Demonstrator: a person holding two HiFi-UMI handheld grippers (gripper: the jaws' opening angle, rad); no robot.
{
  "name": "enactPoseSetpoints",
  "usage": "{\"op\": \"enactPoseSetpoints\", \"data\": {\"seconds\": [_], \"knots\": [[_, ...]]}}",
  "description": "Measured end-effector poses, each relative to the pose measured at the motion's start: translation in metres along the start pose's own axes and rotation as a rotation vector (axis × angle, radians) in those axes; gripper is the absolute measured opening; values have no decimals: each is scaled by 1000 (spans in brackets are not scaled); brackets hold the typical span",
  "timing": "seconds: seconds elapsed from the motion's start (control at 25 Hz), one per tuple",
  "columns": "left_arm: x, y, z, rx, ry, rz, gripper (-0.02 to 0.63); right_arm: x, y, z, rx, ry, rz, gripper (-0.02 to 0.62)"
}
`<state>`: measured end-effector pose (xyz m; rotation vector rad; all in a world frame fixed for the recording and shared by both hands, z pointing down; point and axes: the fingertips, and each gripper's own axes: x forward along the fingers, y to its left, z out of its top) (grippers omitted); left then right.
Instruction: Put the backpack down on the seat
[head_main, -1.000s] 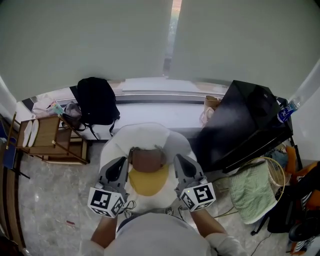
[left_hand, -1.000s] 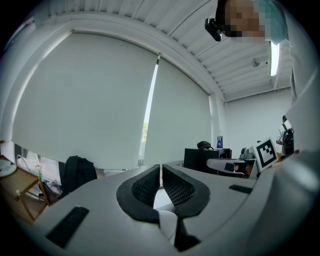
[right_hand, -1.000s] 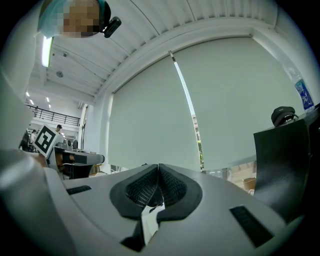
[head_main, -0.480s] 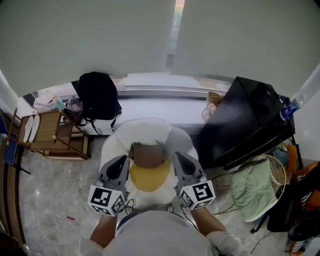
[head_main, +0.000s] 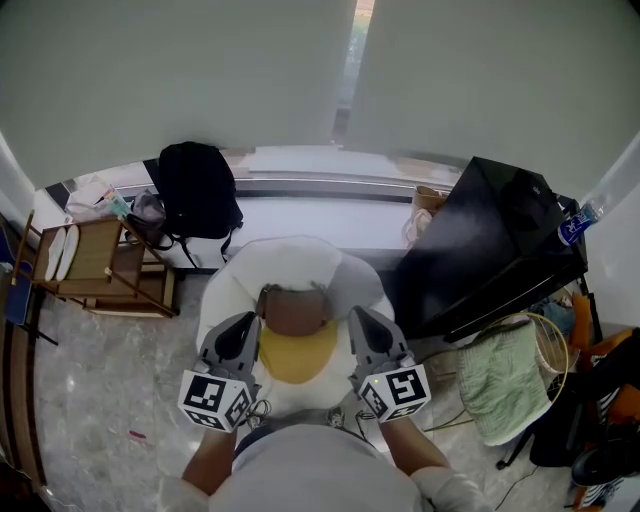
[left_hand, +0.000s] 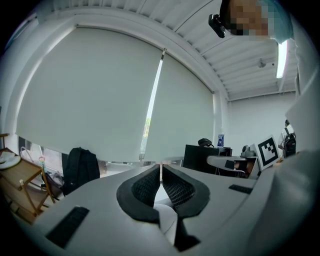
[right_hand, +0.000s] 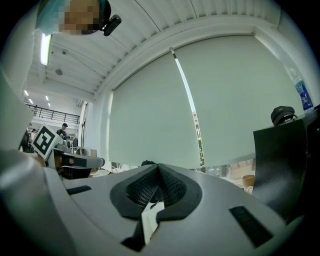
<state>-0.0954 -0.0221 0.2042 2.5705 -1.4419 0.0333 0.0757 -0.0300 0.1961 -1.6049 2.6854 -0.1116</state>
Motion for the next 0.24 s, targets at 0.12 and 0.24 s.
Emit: {"op": "enactPoseSetpoints", "data": {"seconds": [0.12, 0.24], "knots": [[-2, 0, 0, -1, 0, 2, 43, -1, 2, 0, 4, 1, -3, 31], [-4, 1, 1, -3, -2, 0, 43, -1, 4, -2, 6, 2, 1, 31]]}}
